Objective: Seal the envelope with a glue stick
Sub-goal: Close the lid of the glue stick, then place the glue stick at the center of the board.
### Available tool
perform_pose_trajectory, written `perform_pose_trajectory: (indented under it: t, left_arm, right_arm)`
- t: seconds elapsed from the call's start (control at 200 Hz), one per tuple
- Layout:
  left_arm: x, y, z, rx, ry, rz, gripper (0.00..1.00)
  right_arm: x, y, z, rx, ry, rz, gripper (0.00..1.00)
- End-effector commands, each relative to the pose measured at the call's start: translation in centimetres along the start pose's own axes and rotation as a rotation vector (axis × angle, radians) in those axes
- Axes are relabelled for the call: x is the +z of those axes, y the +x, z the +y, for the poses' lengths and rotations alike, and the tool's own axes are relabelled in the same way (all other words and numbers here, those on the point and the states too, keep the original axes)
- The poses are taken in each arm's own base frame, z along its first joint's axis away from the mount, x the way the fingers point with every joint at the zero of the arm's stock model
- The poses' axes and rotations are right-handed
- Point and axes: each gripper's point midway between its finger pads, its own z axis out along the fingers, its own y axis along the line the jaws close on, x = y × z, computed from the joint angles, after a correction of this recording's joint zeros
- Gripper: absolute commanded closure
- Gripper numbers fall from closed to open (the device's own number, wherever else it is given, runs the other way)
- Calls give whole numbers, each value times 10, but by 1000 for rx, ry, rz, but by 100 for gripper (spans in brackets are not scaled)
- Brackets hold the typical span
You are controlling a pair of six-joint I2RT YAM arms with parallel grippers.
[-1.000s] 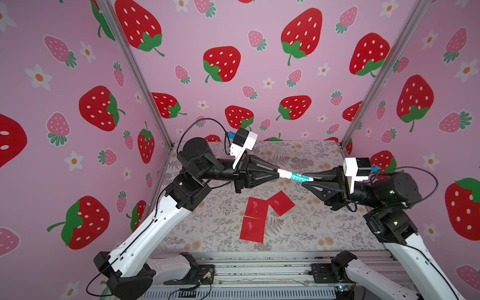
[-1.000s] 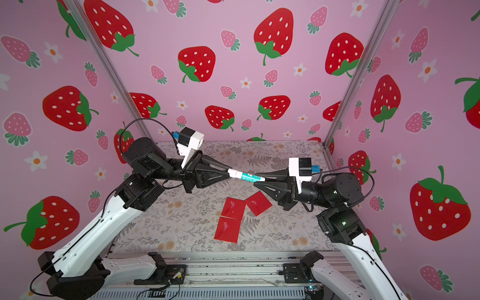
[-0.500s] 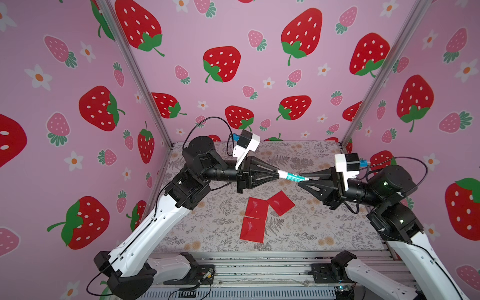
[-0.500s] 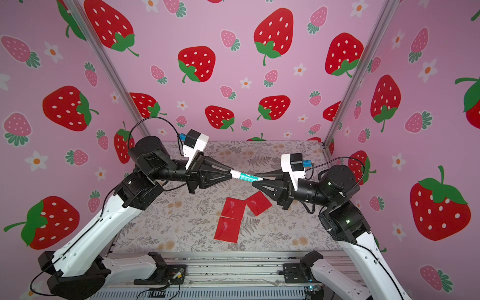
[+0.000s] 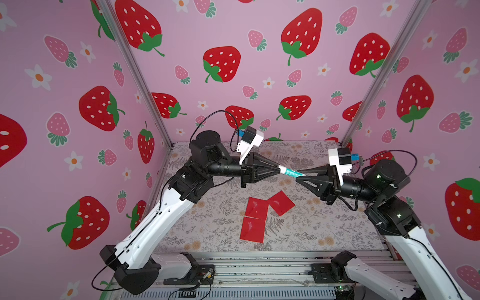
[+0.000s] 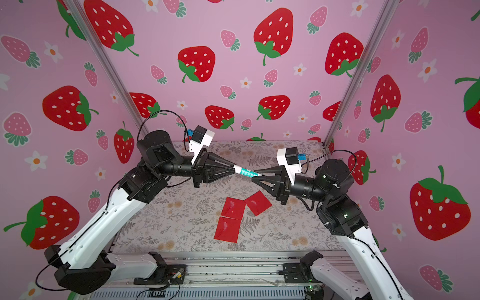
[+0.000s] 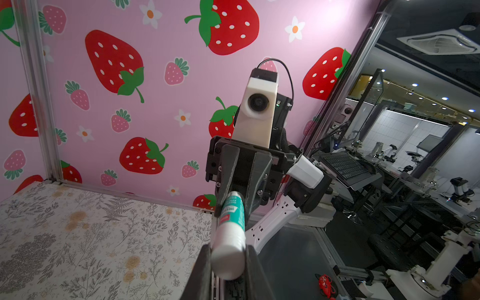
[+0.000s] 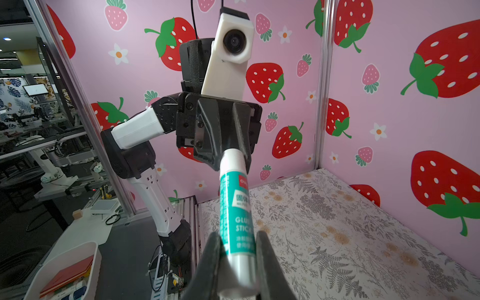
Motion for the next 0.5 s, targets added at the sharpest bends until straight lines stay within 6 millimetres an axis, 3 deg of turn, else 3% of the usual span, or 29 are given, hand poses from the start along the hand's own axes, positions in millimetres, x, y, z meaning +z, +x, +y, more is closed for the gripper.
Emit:
perform_pose_trajectory:
  t: [0.0, 0.08, 0.205, 0.34, 0.495]
  left_arm:
    - [4, 33, 19, -79, -74, 89, 96]
    - [-18, 32, 47, -98, -235, 44, 72]
    - [-69, 34, 88, -137, -510, -47, 53]
    - [-117, 48, 117, -191, -724, -109, 48]
    - [-143, 77, 138, -280, -839, -127, 47]
  right_arm:
    - [9, 14, -34, 25, 139, 15, 100]
    - [10, 27, -52, 30, 212, 31, 100]
    - [14, 59, -79, 53, 290, 72, 100]
    - [28, 114, -117, 89, 355, 129, 100]
    - [45, 191, -163, 167, 415, 209, 100]
